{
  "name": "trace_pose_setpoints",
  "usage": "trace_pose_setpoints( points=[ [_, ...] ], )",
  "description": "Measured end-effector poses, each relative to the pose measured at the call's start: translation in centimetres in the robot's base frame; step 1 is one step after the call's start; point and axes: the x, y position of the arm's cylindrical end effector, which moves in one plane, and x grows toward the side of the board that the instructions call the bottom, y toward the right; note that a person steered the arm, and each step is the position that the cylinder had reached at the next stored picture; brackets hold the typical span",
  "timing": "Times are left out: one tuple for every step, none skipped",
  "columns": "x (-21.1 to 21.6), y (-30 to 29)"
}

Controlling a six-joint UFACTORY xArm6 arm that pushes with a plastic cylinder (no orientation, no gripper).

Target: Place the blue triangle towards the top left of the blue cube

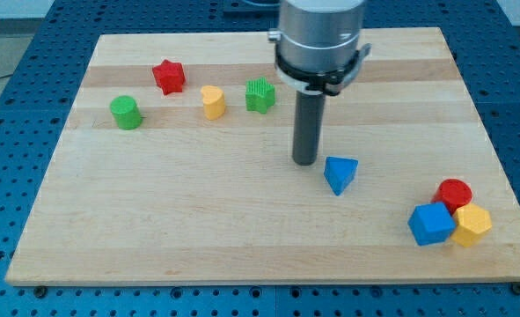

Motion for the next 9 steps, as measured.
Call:
trace_pose_setpoints(
  points=[
    [0.5,1.6],
    [1.4,5.2],
    [2.1,6.5],
    [2.3,6.7],
    [2.9,7.2],
    [3.8,9.1],
    [3.9,11.2],
    [4.0,13.0],
    [4.6,14.2]
  ],
)
